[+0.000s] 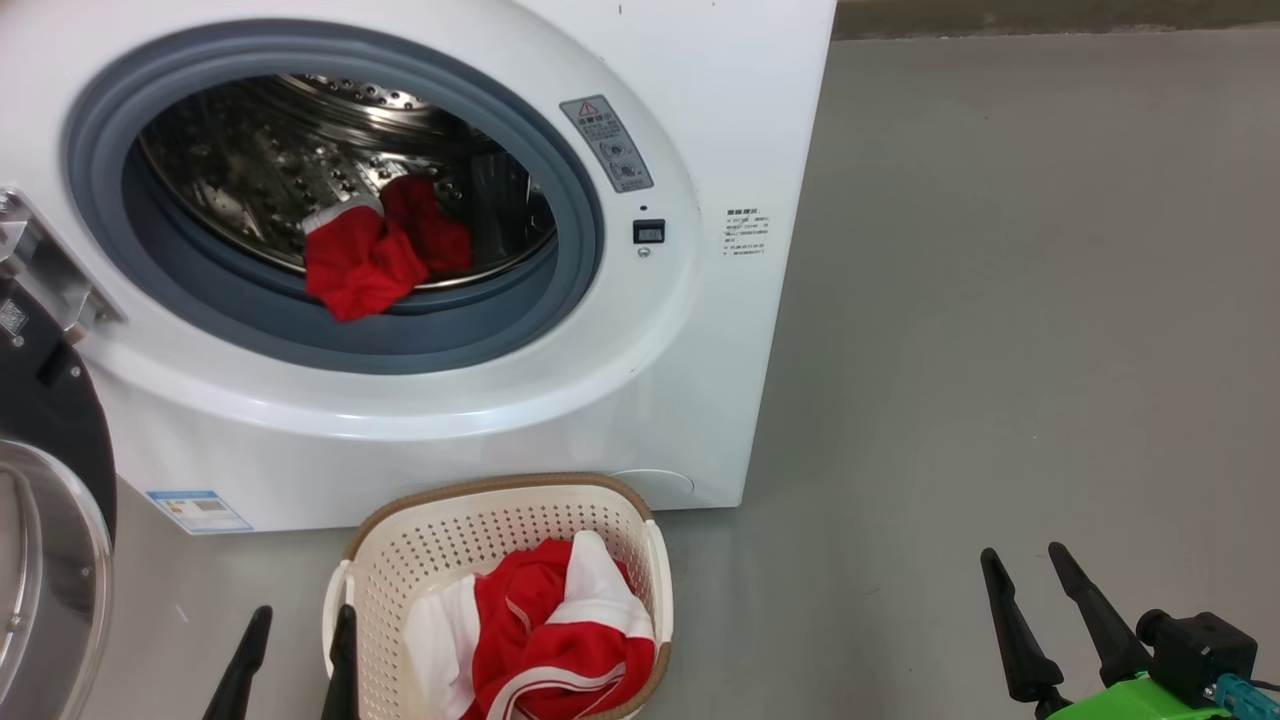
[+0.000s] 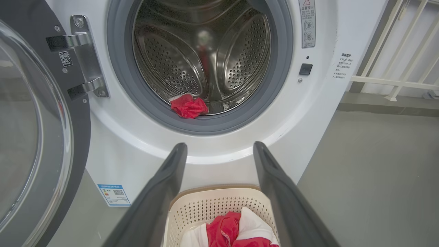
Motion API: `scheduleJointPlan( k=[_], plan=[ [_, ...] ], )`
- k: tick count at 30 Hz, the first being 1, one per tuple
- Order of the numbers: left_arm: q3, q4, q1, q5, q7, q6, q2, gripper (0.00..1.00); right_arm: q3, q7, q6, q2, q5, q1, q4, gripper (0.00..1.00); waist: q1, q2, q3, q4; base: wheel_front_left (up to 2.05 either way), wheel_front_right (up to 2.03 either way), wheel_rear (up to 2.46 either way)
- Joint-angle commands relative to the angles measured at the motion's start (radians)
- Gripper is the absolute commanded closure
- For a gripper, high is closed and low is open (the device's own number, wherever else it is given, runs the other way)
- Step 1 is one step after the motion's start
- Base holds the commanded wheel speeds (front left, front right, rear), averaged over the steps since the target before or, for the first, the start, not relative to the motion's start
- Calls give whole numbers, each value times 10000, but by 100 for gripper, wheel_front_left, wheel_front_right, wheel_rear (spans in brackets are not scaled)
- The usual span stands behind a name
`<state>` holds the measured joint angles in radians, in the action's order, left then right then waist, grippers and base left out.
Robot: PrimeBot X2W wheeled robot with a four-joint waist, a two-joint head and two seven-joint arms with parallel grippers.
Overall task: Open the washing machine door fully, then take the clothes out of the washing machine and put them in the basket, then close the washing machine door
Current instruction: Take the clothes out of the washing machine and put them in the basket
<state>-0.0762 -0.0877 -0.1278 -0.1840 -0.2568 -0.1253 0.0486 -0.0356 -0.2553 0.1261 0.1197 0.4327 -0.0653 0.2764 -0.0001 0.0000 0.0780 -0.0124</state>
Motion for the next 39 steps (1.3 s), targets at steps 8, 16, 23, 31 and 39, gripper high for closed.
scheduleJointPlan(
  k=[8, 16, 23, 31, 39],
  plan=[
    [-383, 302, 177, 106, -49, -54, 21, 0, -153, -65, 46, 91, 48, 187, -242, 0, 1, 0, 59, -19, 0, 0, 0],
    [-292, 256, 368, 35, -49, -54, 18, 0, -144, -65, 46, 61, 45, 246, -254, 0, 1, 0, 197, -5, 0, 0, 0],
    [36, -618, 1683, 122, -49, -54, 290, 0, -176, -65, 46, -52, -1, 522, -322, 0, 1, 0, 794, -7, 0, 0, 0],
    [402, -3151, 5003, 143, -49, -54, 1144, 0, -306, -65, 46, -223, -96, 1225, -393, 0, 1, 0, 2144, -100, 0, 0, 0],
    [1089, -5995, 8504, 198, 13, -54, 1905, 0, -411, -65, 46, -386, -204, 2015, -464, 0, 1, 0, 3378, -282, 0, 0, 0]
  ],
)
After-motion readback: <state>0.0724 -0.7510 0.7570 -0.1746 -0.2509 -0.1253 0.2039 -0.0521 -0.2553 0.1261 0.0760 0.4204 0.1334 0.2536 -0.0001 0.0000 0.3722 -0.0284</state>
